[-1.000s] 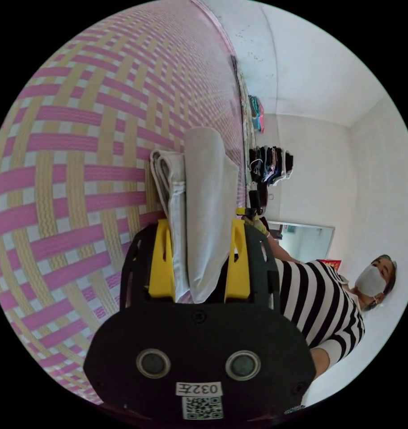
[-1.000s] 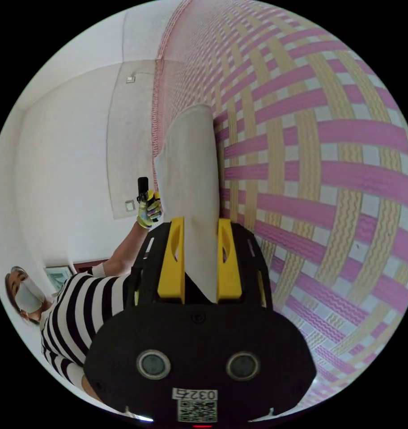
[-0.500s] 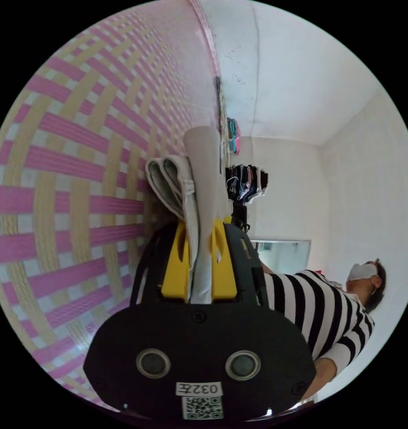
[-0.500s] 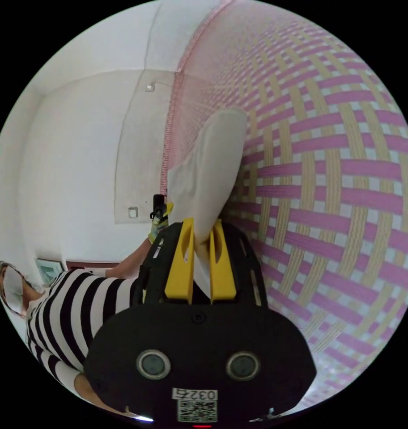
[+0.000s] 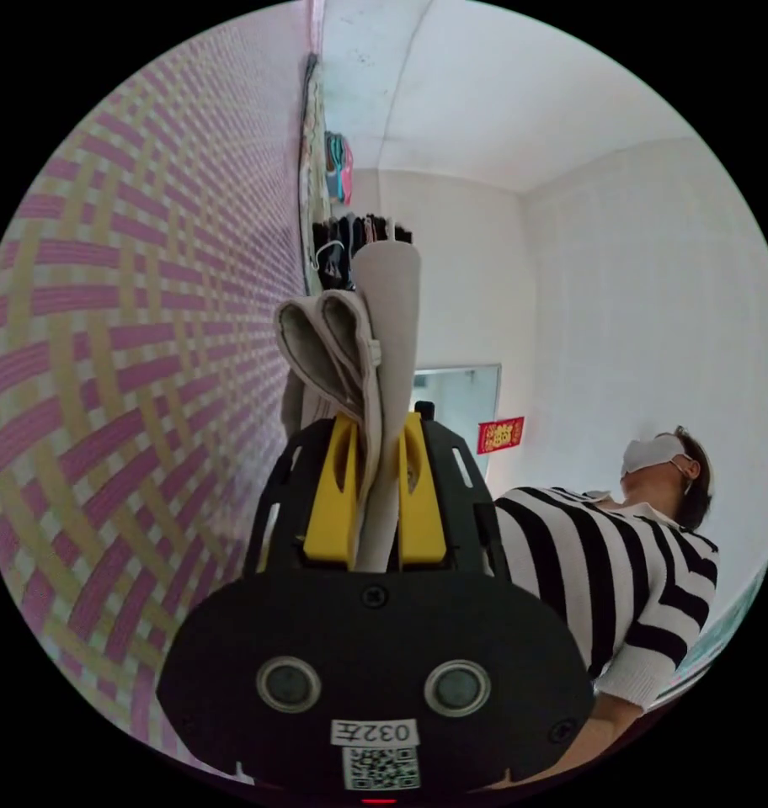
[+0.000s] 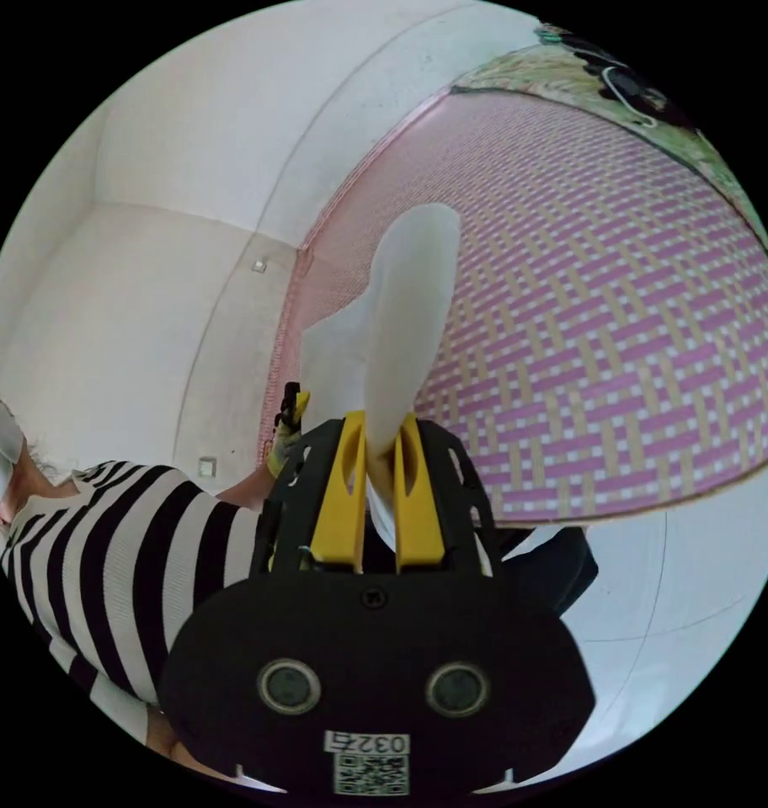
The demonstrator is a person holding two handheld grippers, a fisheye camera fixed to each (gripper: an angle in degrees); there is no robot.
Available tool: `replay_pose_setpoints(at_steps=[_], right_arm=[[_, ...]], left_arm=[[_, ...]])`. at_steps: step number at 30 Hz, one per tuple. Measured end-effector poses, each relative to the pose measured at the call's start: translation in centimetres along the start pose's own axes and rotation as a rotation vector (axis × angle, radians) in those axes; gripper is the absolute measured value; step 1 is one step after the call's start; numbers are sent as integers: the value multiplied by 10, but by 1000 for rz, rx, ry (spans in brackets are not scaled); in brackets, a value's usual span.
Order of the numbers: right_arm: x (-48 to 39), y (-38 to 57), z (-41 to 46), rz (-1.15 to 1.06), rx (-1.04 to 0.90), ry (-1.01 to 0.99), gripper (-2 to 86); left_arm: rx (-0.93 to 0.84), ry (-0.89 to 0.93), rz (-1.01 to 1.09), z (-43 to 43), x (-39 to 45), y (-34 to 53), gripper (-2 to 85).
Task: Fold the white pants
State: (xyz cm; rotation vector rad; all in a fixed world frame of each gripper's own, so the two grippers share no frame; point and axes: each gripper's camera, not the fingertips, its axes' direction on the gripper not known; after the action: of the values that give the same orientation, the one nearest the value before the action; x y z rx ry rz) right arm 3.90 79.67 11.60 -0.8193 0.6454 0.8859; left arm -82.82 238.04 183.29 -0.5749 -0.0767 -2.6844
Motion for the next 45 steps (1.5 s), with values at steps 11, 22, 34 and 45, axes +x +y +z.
replay_pose_setpoints(at_steps=[11,22,34,45], right_arm=[[109,167,-74,103,237,37,52],[275,283,-214,26,352,109,51],[388,332,-309,77,547,127,51],[417,181,-399,-96,475,257,51]], left_arm=[[-212,-13,-7,88,-99,13,38],[-284,-68,-49,277,-227,44,35],[-436,-16,-31,376,-358,0,35],[-317,150,105,381,-458,-99,36]])
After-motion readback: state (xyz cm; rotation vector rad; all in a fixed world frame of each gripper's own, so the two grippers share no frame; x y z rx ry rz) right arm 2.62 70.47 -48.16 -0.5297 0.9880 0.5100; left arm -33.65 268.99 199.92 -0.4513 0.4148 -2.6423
